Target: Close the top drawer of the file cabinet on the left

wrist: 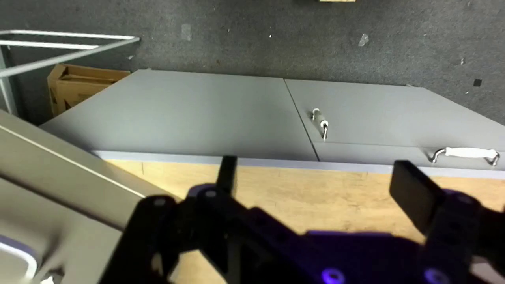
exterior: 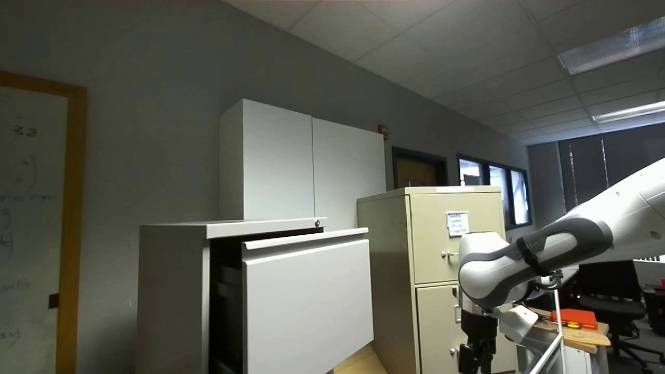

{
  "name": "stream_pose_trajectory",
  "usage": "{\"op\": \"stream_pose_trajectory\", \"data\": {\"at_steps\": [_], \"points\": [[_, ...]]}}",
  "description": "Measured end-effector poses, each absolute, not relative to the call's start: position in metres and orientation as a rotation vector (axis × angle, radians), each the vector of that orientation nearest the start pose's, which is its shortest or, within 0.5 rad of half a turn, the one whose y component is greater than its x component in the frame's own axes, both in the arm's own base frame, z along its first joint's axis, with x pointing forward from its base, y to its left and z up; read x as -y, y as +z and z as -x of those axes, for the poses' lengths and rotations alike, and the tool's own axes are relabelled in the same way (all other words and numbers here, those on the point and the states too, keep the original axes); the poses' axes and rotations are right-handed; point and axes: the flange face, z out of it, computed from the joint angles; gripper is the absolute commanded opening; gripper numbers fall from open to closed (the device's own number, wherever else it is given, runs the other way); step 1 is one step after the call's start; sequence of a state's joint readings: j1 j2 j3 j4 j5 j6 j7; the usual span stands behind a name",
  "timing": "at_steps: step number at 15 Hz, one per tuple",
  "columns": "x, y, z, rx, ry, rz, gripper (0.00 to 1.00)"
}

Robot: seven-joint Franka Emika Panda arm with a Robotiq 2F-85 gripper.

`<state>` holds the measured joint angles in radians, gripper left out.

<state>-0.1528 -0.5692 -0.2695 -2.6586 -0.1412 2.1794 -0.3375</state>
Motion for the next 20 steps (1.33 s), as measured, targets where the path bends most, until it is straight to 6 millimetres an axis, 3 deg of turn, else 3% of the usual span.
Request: {"op": "stream_pose_trajectory", "data": {"at_steps": [3,7,8,10,13,19,20], "points": [[0.132,0.434,-0.355,0.148,-0.265,3.179,1.0],[0.085,0.467,-0.368,0.347,-0.464,3.193,0.98],[0.072,0.476,-0.369,0.4,-0.517,3.19,0.75],[0.046,0.498,-0.368,0.504,-0.64,3.178,0.7],[0.019,0.53,-0.363,0.631,-0.851,3.147,0.46],[-0.005,0.588,-0.352,0.752,-1.349,3.0,0.0],[-0.007,0.597,-0.35,0.758,-1.435,2.965,0.0]]}}
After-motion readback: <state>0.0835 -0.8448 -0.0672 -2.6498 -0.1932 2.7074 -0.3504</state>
